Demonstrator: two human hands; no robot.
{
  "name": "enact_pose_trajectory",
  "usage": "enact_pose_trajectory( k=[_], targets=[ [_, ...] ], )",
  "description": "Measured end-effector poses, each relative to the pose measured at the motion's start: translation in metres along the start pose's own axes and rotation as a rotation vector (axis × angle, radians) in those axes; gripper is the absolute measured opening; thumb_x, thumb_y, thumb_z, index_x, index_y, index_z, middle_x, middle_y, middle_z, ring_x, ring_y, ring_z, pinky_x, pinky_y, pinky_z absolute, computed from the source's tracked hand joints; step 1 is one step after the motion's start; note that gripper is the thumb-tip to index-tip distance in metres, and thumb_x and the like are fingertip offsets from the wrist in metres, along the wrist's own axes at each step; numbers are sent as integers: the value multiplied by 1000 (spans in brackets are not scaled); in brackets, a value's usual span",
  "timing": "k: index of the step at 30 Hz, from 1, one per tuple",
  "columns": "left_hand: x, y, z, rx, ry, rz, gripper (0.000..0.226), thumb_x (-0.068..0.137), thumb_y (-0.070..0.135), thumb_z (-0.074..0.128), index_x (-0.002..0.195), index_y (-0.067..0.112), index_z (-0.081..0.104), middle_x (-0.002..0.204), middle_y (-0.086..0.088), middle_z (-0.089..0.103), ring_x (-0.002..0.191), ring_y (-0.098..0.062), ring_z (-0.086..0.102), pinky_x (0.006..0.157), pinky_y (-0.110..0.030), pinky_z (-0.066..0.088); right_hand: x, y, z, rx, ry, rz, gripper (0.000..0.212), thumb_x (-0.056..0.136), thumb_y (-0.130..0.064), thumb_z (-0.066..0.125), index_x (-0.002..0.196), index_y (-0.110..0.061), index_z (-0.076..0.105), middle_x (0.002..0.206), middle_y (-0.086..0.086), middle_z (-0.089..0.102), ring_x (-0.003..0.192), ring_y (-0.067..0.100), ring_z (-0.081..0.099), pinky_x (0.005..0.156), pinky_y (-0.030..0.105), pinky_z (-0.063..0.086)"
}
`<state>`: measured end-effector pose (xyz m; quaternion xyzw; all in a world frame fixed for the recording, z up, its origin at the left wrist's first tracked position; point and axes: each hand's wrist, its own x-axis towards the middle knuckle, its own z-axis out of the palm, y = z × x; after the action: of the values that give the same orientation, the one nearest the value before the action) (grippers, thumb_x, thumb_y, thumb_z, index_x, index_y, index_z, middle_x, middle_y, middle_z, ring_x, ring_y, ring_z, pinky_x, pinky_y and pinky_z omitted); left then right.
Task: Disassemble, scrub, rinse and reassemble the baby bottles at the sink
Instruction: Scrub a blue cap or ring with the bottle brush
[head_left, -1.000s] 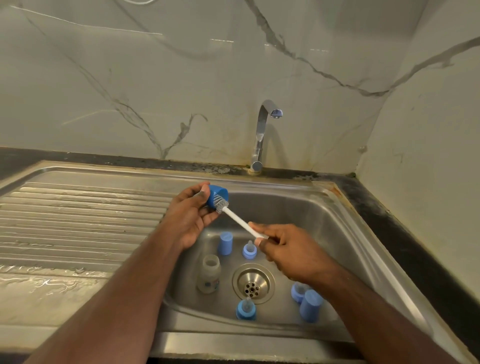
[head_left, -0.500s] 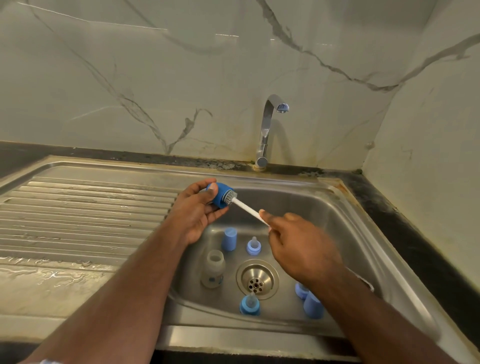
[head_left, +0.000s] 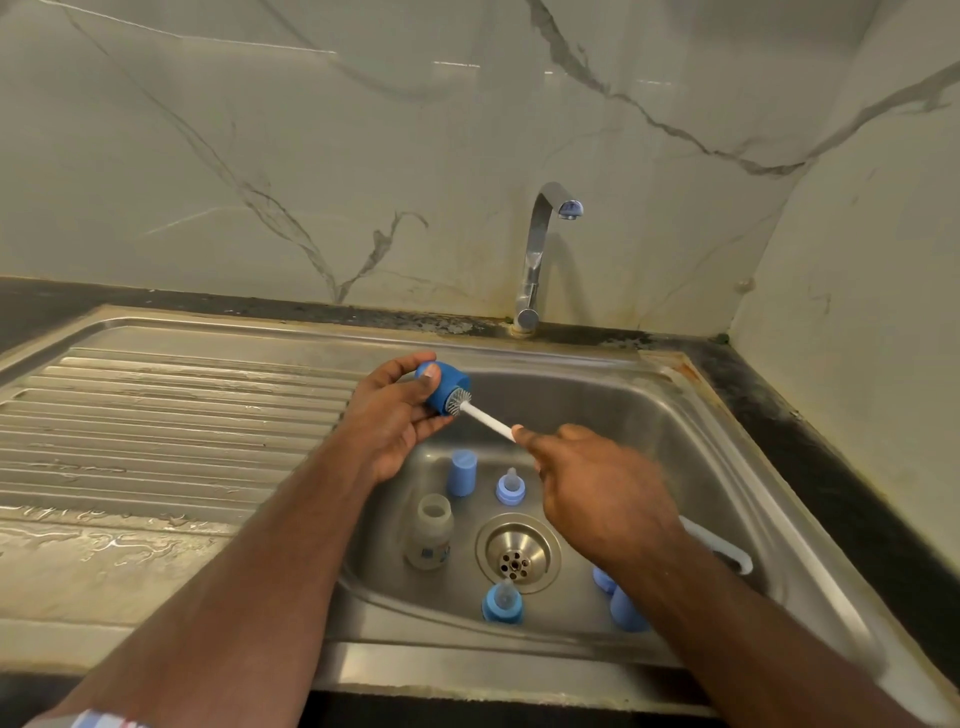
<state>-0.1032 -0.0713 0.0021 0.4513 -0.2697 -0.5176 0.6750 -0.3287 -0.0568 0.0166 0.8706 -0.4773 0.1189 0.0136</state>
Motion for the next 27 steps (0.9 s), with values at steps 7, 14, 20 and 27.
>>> enact_pose_trajectory(
  k=[7,14,20,27],
  targets=[
    [0,1,-2,-24,22,-6,31,97,10,64,128,9,59,124,-18,66,103,-34,73,80,-43,63,1,9,-2,124,50,70,44,103,-36,44,145,-49,39,103,-12,53,89,9,54,77,32,52],
    [1,3,-3,-36,28,2,29,99,9,61,128,10,60,121,-17,67,97,-29,74,80,-43,63,4,14,-1,349,-21,72,40,95,-33,56,132,-50,58,98,-20,69,75,-2,60,67,18,47],
    [3,4,-6,-120,88,6,37,98,12,62,132,2,53,128,-23,65,110,-36,70,93,-50,57,4,28,-1,503,43,165,31,96,-34,60,124,-46,65,80,-23,67,68,0,61,52,13,47],
    [1,5,-4,-130,38,-25,21,103,13,55,121,3,57,123,-24,67,103,-33,73,84,-45,61,3,18,3,373,45,111,33,101,-45,49,133,-47,58,99,-20,65,86,2,59,76,22,50]
  ],
)
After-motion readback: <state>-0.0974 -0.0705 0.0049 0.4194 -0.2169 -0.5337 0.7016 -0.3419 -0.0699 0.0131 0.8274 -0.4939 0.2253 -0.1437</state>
